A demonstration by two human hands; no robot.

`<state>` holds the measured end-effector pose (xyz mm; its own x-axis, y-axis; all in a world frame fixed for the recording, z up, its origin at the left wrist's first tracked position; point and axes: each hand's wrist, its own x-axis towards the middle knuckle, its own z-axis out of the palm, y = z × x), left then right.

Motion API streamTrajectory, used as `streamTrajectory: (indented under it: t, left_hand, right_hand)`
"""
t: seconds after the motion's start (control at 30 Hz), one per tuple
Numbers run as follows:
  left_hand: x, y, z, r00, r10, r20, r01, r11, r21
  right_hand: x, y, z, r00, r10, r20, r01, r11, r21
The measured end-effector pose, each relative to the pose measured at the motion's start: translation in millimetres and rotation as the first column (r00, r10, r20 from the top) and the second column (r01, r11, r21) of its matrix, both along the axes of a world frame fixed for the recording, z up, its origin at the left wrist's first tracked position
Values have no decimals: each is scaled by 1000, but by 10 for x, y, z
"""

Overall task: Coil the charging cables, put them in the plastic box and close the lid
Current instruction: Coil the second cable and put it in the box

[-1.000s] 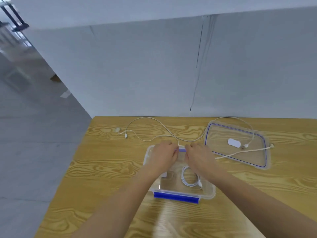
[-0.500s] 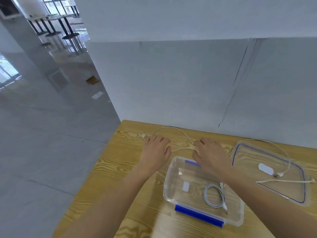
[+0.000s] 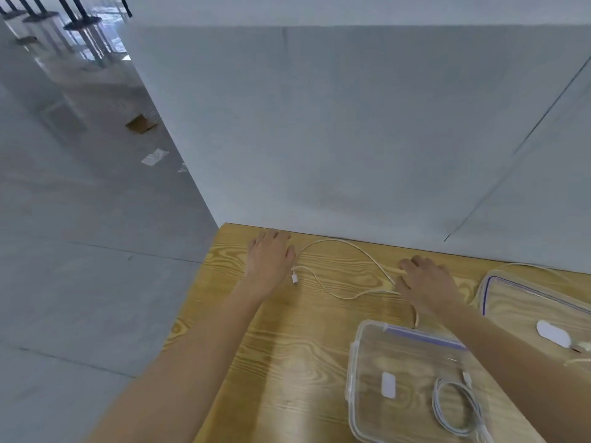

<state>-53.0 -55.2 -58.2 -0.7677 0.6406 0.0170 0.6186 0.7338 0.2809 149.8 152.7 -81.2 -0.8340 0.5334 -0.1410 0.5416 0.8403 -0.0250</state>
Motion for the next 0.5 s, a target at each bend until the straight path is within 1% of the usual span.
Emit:
streamTrajectory:
  t: [0.13, 0.3, 0.4, 0.5]
  left_hand:
    - [-206, 242, -285, 999, 3, 53, 0, 999, -53]
    - [-299, 424, -660, 995, -7, 103, 27, 980, -197]
    - [-358, 485, -781, 982, 47, 181, -7, 977, -214]
    - [-408, 525, -844, 971, 92, 219, -31, 964, -265]
  right_hand:
    - [-211, 175, -173, 998, -14, 53, 15, 1000, -3]
    - [-425, 295, -410, 989, -11, 149, 13, 1000, -15]
    - [-519, 327, -563, 981, -17, 194, 28, 998, -57]
    - [-567, 339, -645, 979, -43, 198, 59, 995, -77]
